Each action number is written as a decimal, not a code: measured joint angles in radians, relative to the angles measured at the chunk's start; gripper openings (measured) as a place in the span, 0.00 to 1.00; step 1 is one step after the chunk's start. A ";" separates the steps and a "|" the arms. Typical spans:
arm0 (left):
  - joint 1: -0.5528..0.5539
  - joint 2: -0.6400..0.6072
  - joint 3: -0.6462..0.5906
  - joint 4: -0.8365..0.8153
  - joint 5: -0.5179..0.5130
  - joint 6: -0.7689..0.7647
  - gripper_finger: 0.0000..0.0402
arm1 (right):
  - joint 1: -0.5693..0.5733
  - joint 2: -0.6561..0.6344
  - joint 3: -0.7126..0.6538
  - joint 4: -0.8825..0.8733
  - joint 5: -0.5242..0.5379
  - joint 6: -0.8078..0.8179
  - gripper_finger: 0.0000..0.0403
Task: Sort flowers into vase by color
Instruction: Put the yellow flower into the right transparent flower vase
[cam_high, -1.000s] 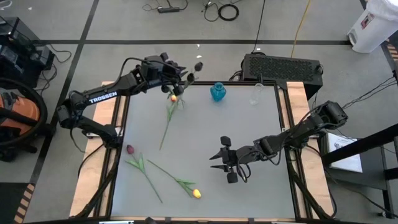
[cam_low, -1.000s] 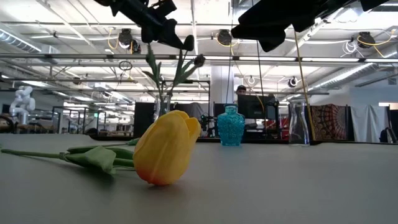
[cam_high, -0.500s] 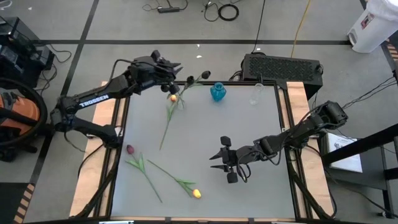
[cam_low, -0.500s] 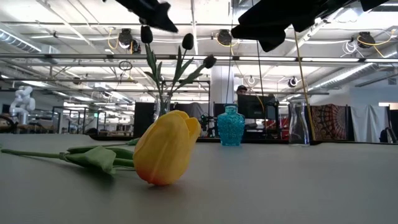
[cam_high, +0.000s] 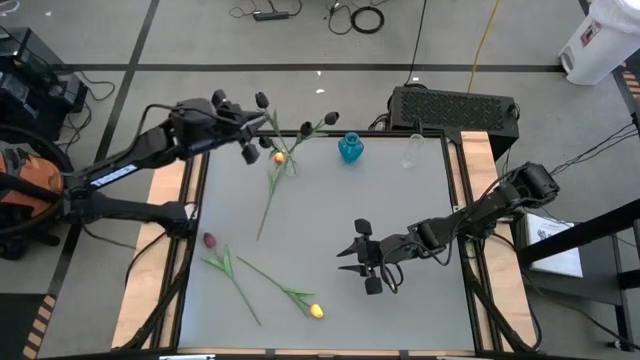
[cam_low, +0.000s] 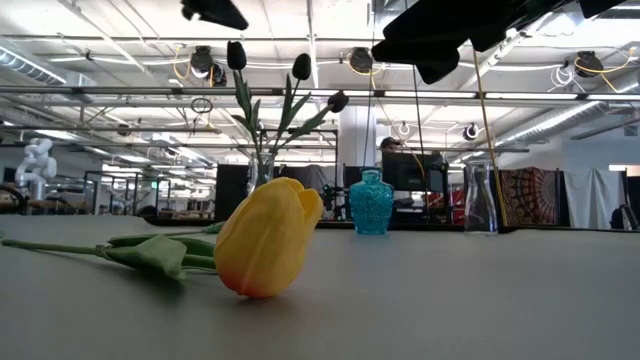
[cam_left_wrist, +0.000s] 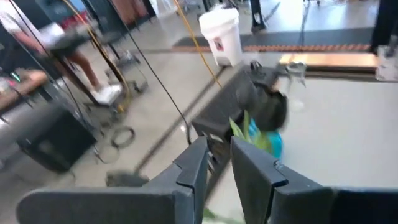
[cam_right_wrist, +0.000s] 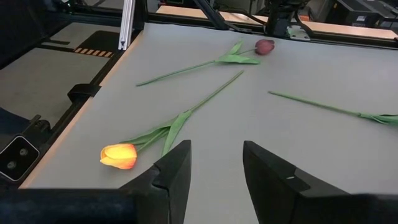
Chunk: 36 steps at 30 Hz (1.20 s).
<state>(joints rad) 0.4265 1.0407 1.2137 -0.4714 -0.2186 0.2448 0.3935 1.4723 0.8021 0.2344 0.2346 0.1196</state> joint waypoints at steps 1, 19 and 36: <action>-0.006 -0.011 0.000 -0.036 0.000 -0.019 0.20 | 0.000 0.000 0.000 0.000 0.000 0.000 0.34; -0.063 -0.063 -0.039 -0.585 -0.020 -0.437 0.20 | 0.000 0.000 0.000 0.000 0.000 0.000 0.34; -0.069 -0.059 -0.273 -0.566 -0.030 -0.720 0.20 | 0.000 0.000 0.000 -0.032 0.000 -0.007 0.34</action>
<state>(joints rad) 0.3573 0.9813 0.9410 -1.0372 -0.2481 -0.4755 0.3936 1.4723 0.8021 0.2028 0.2348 0.1124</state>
